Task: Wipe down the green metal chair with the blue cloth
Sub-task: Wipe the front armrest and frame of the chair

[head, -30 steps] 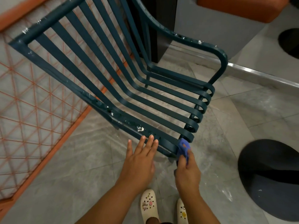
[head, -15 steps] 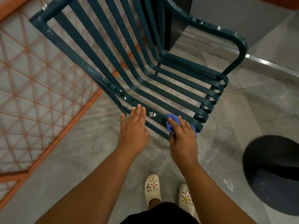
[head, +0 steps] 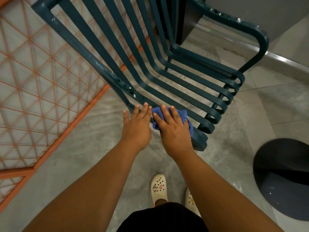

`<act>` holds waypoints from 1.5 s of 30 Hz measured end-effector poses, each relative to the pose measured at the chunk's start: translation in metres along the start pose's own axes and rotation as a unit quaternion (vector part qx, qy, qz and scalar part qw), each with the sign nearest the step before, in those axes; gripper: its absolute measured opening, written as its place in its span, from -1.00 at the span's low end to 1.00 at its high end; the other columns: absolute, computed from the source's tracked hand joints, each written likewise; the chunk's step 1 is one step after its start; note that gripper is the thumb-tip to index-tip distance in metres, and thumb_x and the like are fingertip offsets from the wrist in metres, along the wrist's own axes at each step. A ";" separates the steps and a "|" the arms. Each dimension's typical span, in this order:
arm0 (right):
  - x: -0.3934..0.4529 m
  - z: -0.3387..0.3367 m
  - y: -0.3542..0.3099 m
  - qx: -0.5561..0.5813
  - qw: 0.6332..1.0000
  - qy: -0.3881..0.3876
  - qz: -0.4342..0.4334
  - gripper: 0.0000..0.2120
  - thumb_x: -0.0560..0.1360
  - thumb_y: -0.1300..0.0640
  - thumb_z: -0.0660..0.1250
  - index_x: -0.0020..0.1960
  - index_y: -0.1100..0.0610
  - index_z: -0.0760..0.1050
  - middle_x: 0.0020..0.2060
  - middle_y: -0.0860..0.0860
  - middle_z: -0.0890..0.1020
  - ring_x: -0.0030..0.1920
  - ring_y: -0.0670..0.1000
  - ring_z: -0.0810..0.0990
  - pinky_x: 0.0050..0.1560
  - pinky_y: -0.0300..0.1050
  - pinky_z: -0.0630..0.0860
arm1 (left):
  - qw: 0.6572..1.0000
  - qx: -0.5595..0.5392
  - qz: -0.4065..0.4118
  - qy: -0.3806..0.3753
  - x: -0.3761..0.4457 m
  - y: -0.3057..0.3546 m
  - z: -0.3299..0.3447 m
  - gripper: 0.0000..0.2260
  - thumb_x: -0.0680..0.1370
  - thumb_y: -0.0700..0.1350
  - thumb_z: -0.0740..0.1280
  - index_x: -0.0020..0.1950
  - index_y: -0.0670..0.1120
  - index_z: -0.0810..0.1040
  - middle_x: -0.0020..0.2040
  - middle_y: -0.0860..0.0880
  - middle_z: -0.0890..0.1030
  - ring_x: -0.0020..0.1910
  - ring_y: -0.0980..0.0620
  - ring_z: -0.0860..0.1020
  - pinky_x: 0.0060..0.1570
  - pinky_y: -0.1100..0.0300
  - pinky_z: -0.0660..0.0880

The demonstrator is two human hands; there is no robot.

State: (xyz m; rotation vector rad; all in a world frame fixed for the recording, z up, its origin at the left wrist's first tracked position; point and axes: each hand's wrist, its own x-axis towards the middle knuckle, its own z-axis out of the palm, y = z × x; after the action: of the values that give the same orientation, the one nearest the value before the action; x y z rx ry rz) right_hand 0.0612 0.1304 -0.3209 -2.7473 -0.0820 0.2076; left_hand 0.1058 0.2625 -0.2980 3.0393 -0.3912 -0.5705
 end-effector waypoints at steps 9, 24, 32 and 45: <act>0.006 -0.008 -0.005 -0.033 0.999 -0.035 0.021 -0.40 0.63 0.10 0.12 0.54 -0.14 -0.11 0.56 -0.05 -0.10 0.54 0.11 -0.15 0.44 0.25 0.07 | 1.000 0.014 0.017 -0.002 0.003 -0.009 -0.005 -0.34 0.59 -0.21 0.17 0.55 0.08 -0.15 0.57 0.10 -0.16 0.54 -0.01 -0.19 0.43 -0.19 -0.23; -0.003 -0.009 0.013 -0.054 0.997 -0.054 -0.005 -0.33 0.59 0.14 0.21 0.52 -0.23 -0.06 0.55 -0.11 -0.08 0.53 0.16 -0.02 0.37 0.29 0.19 | 0.999 0.019 0.031 -0.037 0.002 -0.010 -0.016 -0.27 0.55 -0.28 0.18 0.55 0.08 -0.18 0.57 0.08 -0.19 0.54 -0.03 -0.20 0.42 -0.19 -0.27; 0.004 -0.009 0.010 -0.002 0.998 -0.045 0.043 -0.41 0.62 0.13 0.16 0.52 -0.20 -0.01 0.55 -0.07 0.00 0.52 0.15 0.03 0.41 0.23 0.16 | 0.996 0.056 0.036 -0.064 0.004 -0.011 -0.025 -0.24 0.54 -0.28 0.19 0.55 0.09 -0.21 0.57 0.08 -0.21 0.54 -0.05 -0.19 0.41 -0.23 -0.25; 0.004 -0.009 0.017 0.010 0.999 -0.023 -0.044 -0.38 0.47 0.20 0.38 0.46 -0.12 0.27 0.49 0.00 0.27 0.47 0.19 0.24 0.26 0.32 0.36 | 0.994 0.063 0.030 -0.089 0.005 -0.008 -0.031 -0.30 0.57 -0.23 0.13 0.55 0.07 -0.24 0.56 0.06 -0.23 0.54 -0.01 -0.19 0.44 -0.24 -0.21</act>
State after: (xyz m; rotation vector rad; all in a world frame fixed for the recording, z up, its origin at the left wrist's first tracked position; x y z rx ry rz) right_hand 0.0668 0.1122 -0.3197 -2.7128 -0.2104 0.2459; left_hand 0.1235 0.2680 -0.2712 3.0920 -0.5419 -0.8467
